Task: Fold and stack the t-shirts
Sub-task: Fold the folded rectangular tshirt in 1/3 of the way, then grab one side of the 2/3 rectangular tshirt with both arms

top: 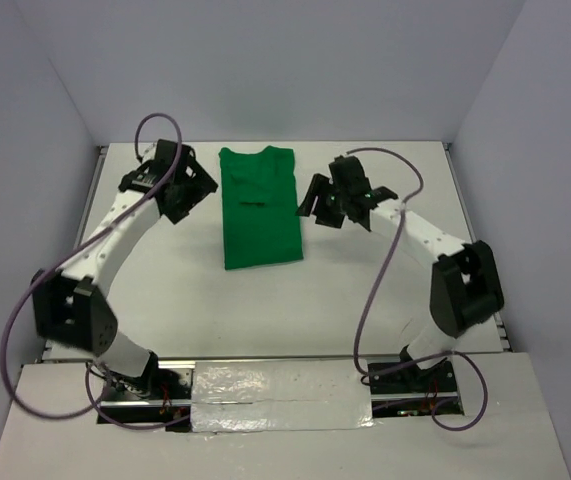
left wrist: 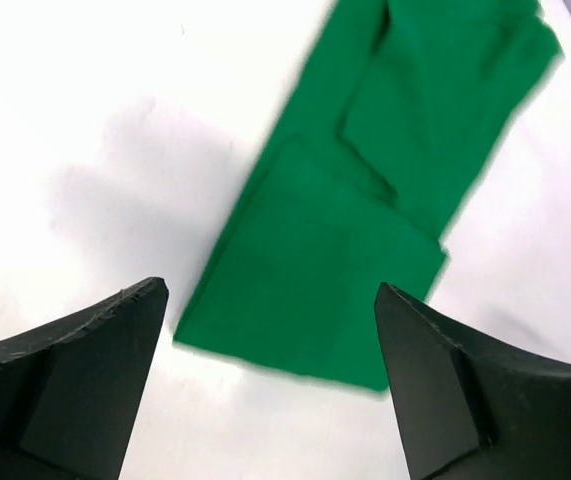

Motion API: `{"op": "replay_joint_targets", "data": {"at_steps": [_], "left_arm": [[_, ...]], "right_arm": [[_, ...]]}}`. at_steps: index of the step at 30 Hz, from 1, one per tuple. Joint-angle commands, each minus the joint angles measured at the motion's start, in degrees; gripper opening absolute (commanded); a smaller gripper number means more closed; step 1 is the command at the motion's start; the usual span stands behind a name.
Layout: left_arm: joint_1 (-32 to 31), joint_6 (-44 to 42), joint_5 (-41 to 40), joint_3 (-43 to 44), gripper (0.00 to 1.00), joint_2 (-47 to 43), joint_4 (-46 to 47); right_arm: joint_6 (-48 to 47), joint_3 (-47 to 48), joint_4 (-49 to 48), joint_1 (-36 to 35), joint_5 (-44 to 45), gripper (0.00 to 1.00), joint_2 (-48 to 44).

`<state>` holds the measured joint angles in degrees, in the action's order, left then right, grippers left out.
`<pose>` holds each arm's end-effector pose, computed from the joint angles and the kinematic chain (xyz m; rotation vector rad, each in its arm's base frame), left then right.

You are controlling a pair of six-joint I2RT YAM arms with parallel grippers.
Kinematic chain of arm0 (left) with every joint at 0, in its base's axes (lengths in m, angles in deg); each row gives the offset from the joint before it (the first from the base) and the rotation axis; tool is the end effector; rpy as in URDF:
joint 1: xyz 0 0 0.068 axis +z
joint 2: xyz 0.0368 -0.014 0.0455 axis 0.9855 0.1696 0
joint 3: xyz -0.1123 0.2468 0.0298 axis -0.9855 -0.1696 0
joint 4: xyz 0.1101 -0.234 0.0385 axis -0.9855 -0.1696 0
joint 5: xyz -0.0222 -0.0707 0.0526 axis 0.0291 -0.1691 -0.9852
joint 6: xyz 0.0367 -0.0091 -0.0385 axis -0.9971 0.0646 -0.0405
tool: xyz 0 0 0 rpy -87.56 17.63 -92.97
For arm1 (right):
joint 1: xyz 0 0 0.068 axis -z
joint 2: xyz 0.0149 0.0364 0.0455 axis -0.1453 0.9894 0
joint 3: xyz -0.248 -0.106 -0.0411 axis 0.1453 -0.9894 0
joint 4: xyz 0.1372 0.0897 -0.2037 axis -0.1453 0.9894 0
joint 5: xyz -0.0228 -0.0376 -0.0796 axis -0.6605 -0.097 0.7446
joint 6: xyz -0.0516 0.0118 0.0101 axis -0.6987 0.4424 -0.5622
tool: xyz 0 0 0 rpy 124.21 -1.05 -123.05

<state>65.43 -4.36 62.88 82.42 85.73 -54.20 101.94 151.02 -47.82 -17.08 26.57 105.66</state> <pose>0.3448 -0.0825 0.3211 -0.9907 2.1831 -0.3267 0.3396 0.1656 0.2612 0.2362 2.4405 0.6521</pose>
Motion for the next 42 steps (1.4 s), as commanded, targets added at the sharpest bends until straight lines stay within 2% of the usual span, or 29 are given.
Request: {"op": "replay_joint_targets", "data": {"at_steps": [1,2,5,8,9,11,21,28,32,38,42], "left_arm": [[-1.54,-2.06,6.13,-11.09,0.98,-7.11,3.37],[-2.15,-1.53,7.46,-16.95,0.97,-8.52,4.60],[-4.61,1.89,12.99,-27.95,0.96,-12.65,11.27],[-5.40,5.84,18.96,-37.01,0.94,-13.45,20.50],[-5.58,6.81,19.86,-38.70,0.93,-13.45,25.22],[-5.93,8.75,20.57,-42.22,0.91,-13.10,28.77],[-6.11,11.66,14.26,-46.63,0.76,-10.29,35.81],[-6.11,12.62,13.72,-47.68,0.66,-6.69,38.01],[-6.11,13.15,13.72,-47.60,0.59,-4.58,38.89],[-6.11,12.54,10.47,-45.76,0.38,-2.12,37.58],[-6.02,12.36,9.59,-44.61,0.20,-1.06,36.26]], "right_arm": [[5.00,-11.03,-7.10,0.29,-5.78,0.67,-6.69],[6.42,-16.37,-10.60,0.29,-9.11,0.67,-8.53],[11.52,-23.78,-17.11,-0.32,-12.47,0.67,-10.30],[15.13,-27.83,-22.13,-0.85,-13.44,0.67,-9.78],[17.05,-28.63,-23.28,-0.85,-13.79,0.67,-9.52],[18.64,-30.30,-27.85,-0.85,-13.80,0.65,-8.47],[21.73,-29.44,-32.17,-0.85,-10.37,0.58,0.32],[22.60,-29.78,-33.22,-1.02,-8.70,0.58,3.66],[23.40,-29.96,-34.36,-1.20,-7.56,0.54,5.24],[23.40,-28.82,-33.75,-1.20,-6.50,0.36,6.74],[23.13,-28.03,-32.79,-1.20,-5.45,0.12,6.57]]}}
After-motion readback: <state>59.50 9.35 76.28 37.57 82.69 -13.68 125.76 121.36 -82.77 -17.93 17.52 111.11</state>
